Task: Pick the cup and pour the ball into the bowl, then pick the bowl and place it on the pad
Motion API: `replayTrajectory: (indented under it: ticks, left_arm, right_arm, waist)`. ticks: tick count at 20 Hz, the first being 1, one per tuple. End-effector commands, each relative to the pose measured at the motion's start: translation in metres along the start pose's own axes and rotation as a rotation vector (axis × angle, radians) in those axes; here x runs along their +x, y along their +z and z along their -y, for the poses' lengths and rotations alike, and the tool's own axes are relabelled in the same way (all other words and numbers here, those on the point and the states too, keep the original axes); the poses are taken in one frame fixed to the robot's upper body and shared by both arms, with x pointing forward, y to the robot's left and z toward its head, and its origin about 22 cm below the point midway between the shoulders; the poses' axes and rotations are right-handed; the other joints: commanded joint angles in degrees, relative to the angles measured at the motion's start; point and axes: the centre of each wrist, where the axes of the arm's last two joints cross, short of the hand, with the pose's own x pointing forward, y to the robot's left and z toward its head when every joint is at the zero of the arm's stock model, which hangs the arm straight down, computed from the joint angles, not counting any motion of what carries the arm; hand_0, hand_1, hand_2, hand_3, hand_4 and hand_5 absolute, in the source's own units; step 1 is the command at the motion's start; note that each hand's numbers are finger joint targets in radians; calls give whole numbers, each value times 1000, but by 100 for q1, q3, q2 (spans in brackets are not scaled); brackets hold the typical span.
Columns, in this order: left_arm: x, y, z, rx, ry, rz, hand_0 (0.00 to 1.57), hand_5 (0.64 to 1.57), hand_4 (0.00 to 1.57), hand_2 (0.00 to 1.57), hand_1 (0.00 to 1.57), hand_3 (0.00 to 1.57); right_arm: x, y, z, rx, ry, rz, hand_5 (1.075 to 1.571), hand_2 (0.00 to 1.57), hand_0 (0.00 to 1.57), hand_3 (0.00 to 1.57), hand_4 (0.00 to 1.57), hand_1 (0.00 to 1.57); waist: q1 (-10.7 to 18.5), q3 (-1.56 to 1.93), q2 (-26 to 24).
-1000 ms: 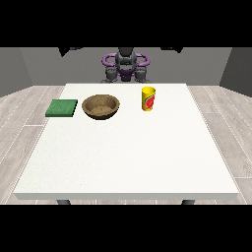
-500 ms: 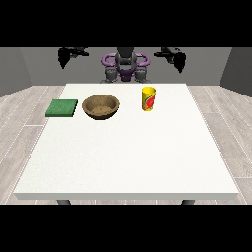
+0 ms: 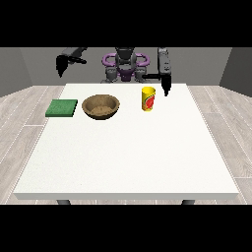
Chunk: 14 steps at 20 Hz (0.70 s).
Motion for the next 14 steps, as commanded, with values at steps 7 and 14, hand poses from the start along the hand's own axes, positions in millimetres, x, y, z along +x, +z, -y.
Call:
replayTrajectory:
  ticks: [7,14]
  left_arm:
    - [-44,-7,13,22,-26,26,0,1518,0,0,0,0]
    - [-65,-6,20,33,-49,36,0,1521,0,0,0,0]
  right_arm:
    - [-14,-7,22,3,-17,26,1570,0,0,0,0,0]
    - [-26,-2,10,35,-29,50,1571,0,0,0,0,0]
  waist:
    - [-9,2,317]
    - [-183,1,531]
